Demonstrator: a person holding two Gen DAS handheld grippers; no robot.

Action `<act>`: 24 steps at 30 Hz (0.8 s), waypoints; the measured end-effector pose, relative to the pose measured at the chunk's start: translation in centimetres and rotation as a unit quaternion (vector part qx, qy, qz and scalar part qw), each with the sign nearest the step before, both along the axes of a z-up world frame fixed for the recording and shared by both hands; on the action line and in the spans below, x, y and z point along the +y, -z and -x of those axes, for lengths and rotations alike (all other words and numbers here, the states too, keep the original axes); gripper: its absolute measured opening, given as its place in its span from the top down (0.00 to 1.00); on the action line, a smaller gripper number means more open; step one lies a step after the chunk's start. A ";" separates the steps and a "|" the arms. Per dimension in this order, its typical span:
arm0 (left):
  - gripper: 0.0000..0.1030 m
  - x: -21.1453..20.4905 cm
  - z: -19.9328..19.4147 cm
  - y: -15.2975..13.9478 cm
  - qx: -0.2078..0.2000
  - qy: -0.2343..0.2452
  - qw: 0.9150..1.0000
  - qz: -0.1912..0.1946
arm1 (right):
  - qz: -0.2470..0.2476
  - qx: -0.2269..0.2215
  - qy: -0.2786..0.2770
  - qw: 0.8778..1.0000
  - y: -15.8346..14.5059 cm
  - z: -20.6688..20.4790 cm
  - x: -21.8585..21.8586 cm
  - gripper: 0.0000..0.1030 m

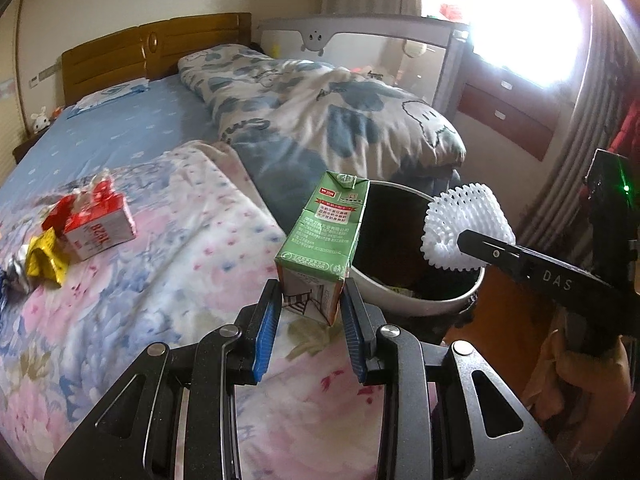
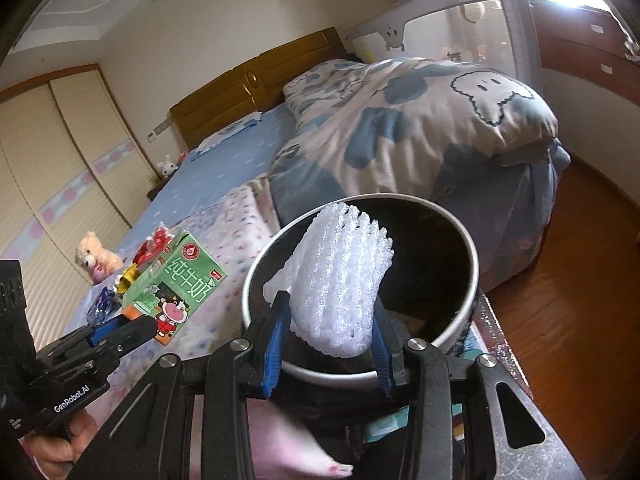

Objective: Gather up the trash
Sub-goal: 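Carry the carton and foam net over the bin and open both tools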

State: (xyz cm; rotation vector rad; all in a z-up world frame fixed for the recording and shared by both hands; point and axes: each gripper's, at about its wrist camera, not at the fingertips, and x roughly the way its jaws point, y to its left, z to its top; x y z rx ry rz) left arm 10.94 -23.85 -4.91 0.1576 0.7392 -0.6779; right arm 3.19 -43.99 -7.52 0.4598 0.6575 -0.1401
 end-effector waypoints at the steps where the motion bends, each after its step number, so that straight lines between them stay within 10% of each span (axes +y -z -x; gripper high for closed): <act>1: 0.72 -0.2 0.0 0.0 0.000 0.002 1.000 -0.001 | 0.000 0.001 0.001 1.000 0.0 -0.1 -0.3 0.63; 24: 0.72 -5.9 -1.6 0.5 0.010 0.036 0.999 -0.025 | 0.000 0.029 -0.002 1.000 0.8 -2.1 -3.9 0.63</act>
